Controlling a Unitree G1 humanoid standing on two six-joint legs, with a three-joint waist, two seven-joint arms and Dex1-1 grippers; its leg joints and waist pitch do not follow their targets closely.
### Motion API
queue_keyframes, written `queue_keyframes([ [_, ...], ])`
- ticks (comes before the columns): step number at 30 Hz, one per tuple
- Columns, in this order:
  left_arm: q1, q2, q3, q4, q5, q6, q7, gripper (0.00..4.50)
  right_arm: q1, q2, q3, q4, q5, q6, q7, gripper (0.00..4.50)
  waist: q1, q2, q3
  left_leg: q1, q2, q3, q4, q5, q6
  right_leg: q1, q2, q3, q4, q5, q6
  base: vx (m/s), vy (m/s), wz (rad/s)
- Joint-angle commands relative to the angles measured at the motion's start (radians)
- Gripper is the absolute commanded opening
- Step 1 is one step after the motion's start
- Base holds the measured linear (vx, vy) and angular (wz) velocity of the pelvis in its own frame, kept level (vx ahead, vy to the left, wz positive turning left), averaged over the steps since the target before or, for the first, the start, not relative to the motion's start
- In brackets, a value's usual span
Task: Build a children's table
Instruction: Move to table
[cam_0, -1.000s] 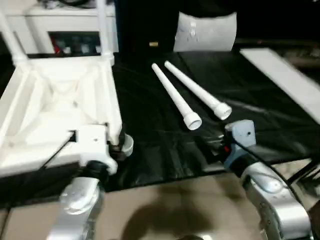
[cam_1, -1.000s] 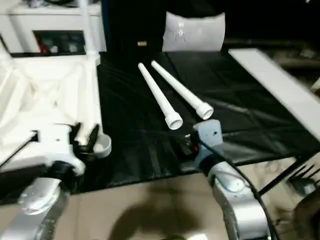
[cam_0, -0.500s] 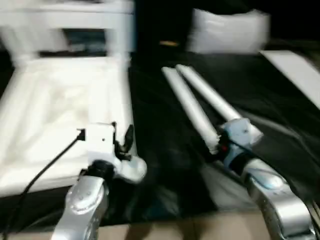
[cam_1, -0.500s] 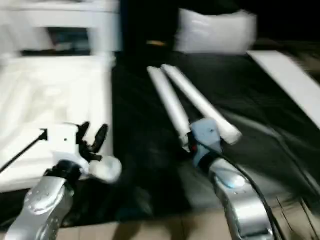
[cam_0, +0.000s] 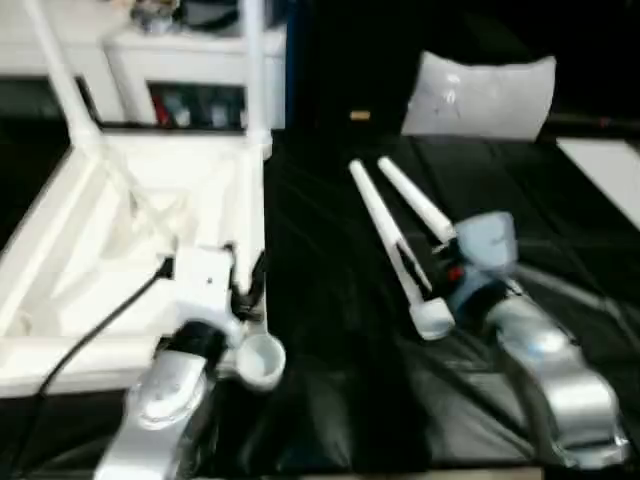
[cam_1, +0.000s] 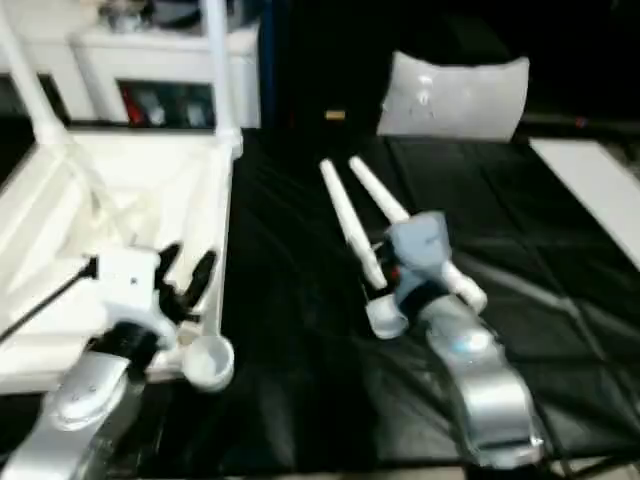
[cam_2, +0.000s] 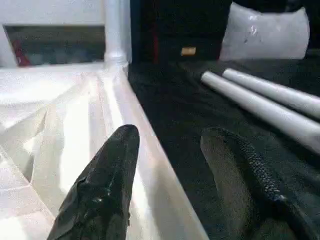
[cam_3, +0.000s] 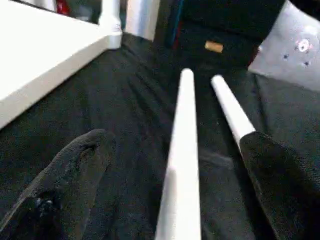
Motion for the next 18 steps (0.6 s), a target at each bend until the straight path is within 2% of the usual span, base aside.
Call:
queue_keyframes([
  [1,-0.011,0.0,-0.031,-0.006,-0.031,0.014,-0.043,2.86,-0.019,-0.015,-0.024,0.017,-0.001,0.073,-0.015,4.5,0.002,0.021,-0.051,0.031,0.14,-0.081,-0.074,0.504,0.119,-0.01,-0.161,0.08,-0.05,0.365,-0.1,0.0,0.0,0.0],
  [2,-0.011,0.0,-0.032,-0.006,-0.031,0.014,-0.044,2.86,-0.019,-0.015,-0.024,0.018,-0.001,0.074,-0.015,4.5,0.005,0.002,-0.057,0.0,0.121,-0.051,-0.08,0.404,0.085,0.03,-0.174,0.089,-0.048,0.46,-0.107,0.0,0.0,0.0],
  [3,-0.016,0.014,-0.04,-0.012,-0.043,0.023,-0.065,2.86,-0.037,-0.02,-0.02,0.027,0.004,0.092,-0.003,4.5,0.014,0.001,-0.05,-0.01,0.12,-0.036,-0.094,0.241,0.063,0.036,-0.179,0.088,-0.054,0.469,-0.11,-0.076,0.002,-0.01],
  [4,-0.02,0.033,-0.048,-0.019,-0.054,0.032,-0.091,2.86,-0.058,-0.024,-0.017,0.041,0.009,0.109,0.007,4.5,0.013,0.0,-0.044,-0.008,0.124,-0.034,-0.103,0.156,0.054,0.035,-0.179,0.085,-0.059,0.418,-0.122,-0.076,0.002,-0.01],
  [5,-0.026,0.07,-0.056,-0.037,-0.089,0.061,-0.148,2.86,-0.108,-0.033,-0.009,0.085,0.009,0.158,0.019,4.5,0.012,0.005,-0.029,0.003,0.136,-0.036,-0.118,-0.006,0.036,0.024,-0.172,0.079,-0.071,0.238,-0.161,-0.075,-0.013,0.0],
  [6,-0.042,0.126,-0.069,-0.055,-0.114,0.095,-0.215,2.86,-0.178,-0.04,-0.001,0.16,-0.008,0.201,0.02,4.5,0.006,0.002,-0.019,0.006,0.139,-0.034,-0.126,-0.105,0.02,0.021,-0.171,0.083,-0.075,0.092,-0.208,-0.08,-0.014,-0.02],
  [7,-0.042,0.126,-0.069,-0.055,-0.114,0.095,-0.215,2.86,-0.178,-0.04,-0.001,0.16,-0.008,0.201,0.02,4.5,0.004,0.006,-0.014,0.009,0.14,-0.035,-0.131,-0.16,0.005,0.015,-0.168,0.082,-0.075,0.008,-0.233,-0.08,-0.014,-0.02],
  [8,-0.051,0.152,-0.075,-0.063,-0.12,0.123,-0.239,2.86,-0.214,-0.038,-0.004,0.2,-0.008,0.245,0.015,4.5,0.004,0.008,-0.007,0.017,0.139,-0.025,-0.128,-0.239,-0.023,0.003,-0.165,0.085,-0.086,-0.127,-0.248,-0.096,-0.014,0.0],
  [9,-0.056,0.166,-0.079,-0.067,-0.122,0.139,-0.251,2.86,-0.233,-0.037,-0.008,0.221,-0.006,0.272,0.013,4.5,0.004,0.011,-0.001,0.022,0.137,-0.02,-0.128,-0.281,-0.043,-0.009,-0.165,0.089,-0.092,-0.204,-0.254,-0.083,-0.013,0.03],
  [12,-0.082,0.219,-0.086,-0.087,-0.151,0.201,-0.31,2.86,-0.323,-0.041,-0.002,0.338,-0.003,0.283,0.031,4.5,0.008,0.016,-0.003,0.018,0.135,-0.013,-0.127,-0.282,-0.061,-0.013,-0.169,0.09,-0.097,-0.252,-0.239,-0.047,-0.007,0.02],
  [13,-0.084,0.221,-0.086,-0.088,-0.154,0.206,-0.312,2.86,-0.329,-0.04,-0.002,0.346,-0.003,0.282,0.031,4.5,0.011,0.015,-0.005,0.019,0.138,-0.004,-0.127,-0.264,-0.066,-0.017,-0.167,0.09,-0.097,-0.242,-0.233,0.0,0.0,0.0],
  [14,-0.103,0.243,-0.089,-0.098,-0.174,0.245,-0.334,2.86,-0.383,-0.036,-0.006,0.423,-0.002,0.276,0.036,4.5,0.015,0.015,-0.005,0.014,0.143,0.002,-0.13,-0.234,-0.065,-0.016,-0.166,0.089,-0.092,-0.208,-0.234,0.0,0.0,0.0],
  [15,-0.121,0.265,-0.094,-0.104,-0.187,0.274,-0.353,2.86,-0.437,-0.028,-0.012,0.508,-0.001,0.263,0.042,4.5,0.014,0.017,-0.014,0.014,0.14,0.002,-0.128,-0.214,-0.069,-0.016,-0.164,0.084,-0.081,-0.175,-0.249,0.0,0.0,0.0],
  [16,-0.132,0.283,-0.096,-0.109,-0.201,0.292,-0.364,2.86,-0.473,-0.024,-0.015,0.564,0.001,0.258,0.046,4.5,0.015,0.017,-0.013,0.011,0.138,0.004,-0.131,-0.203,-0.068,-0.014,-0.162,0.082,-0.082,-0.162,-0.248,0.0,0.0,0.0],
  [17,-0.157,0.3,-0.099,-0.11,-0.211,0.308,-0.377,2.86,-0.544,-0.019,-0.02,0.686,-0.001,0.23,0.051,4.5,0.018,0.021,-0.022,0.007,0.142,0.007,-0.128,-0.143,-0.064,-0.01,-0.16,0.081,-0.073,-0.073,-0.254,0.0,0.0,0.0],
  [18,-0.167,0.301,-0.098,-0.109,-0.213,0.313,-0.378,2.86,-0.573,-0.016,-0.024,0.74,-0.003,0.214,0.052,4.5,0.016,0.022,-0.029,0.002,0.139,0.011,-0.124,-0.09,-0.059,-0.009,-0.158,0.078,-0.063,0.022,-0.27,0.0,0.0,0.0],
])
